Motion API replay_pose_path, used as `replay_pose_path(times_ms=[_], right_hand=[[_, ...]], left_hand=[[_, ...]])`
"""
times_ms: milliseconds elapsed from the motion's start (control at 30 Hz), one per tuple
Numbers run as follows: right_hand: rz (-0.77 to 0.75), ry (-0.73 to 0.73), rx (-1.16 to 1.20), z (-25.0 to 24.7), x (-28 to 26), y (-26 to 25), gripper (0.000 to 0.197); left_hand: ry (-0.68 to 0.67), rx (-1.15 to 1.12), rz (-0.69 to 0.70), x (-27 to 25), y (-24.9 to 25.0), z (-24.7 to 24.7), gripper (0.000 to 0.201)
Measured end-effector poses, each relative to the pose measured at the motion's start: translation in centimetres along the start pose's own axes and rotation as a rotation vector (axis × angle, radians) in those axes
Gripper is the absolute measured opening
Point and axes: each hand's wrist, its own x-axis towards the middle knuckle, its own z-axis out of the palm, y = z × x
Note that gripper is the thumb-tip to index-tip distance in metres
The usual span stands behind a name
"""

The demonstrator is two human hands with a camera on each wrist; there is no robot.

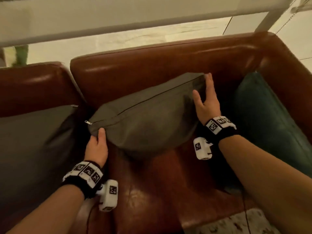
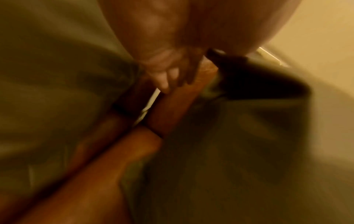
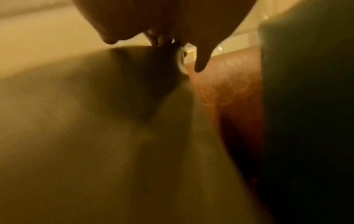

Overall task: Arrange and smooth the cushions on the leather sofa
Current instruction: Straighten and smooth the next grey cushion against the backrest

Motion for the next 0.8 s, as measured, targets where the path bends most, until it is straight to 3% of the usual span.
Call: replay_pose_path(times_ms=[67,133,167,267,367,433,500,600,667,800], right_hand=[[0.189,0.206,0.223,0.4,0.4,-0.5,0.065],[0.415,0.223,0.252,-0.2,1.5,-0.5,0.048],[0.444,0.202,0.194,-0.8,2.2,-0.4,0.039],[0.336,0.213,0.012,-3.4,3.2,-0.2,0.048],[0.251,0.238,0.021,-4.2,4.3,-0.7,0.048],[0.349,0.11,0.064,-2.7,5.2,-0.9,0.048],[0.529,-0.027,0.117,-1.2,5.4,-0.4,0.052],[0.674,-0.118,0.177,0.2,4.0,0.9,0.049],[0.636,-0.055,0.203,0.8,3.3,1.5,0.044],[0.563,0.149,0.127,1.1,3.3,1.3,0.048]], left_hand=[[0.142,-0.124,-0.042,-0.6,1.9,1.0,0.051],[0.255,-0.114,-0.053,-0.8,3.4,0.8,0.053],[0.289,-0.09,-0.051,-0.8,4.0,0.7,0.055],[0.355,-0.121,0.017,-0.5,5.8,-0.6,0.054],[0.438,-0.151,0.033,2.1,8.3,-1.6,0.05],[0.407,-0.119,-0.041,4.1,9.2,-1.3,0.052],[0.275,-0.075,-0.175,5.6,8.3,-0.4,0.056],[0.192,-0.106,-0.317,5.8,5.7,0.7,0.062],[0.199,-0.153,-0.347,5.4,4.3,1.0,0.065],[0.273,-0.243,-0.236,6.0,4.2,0.5,0.059]])
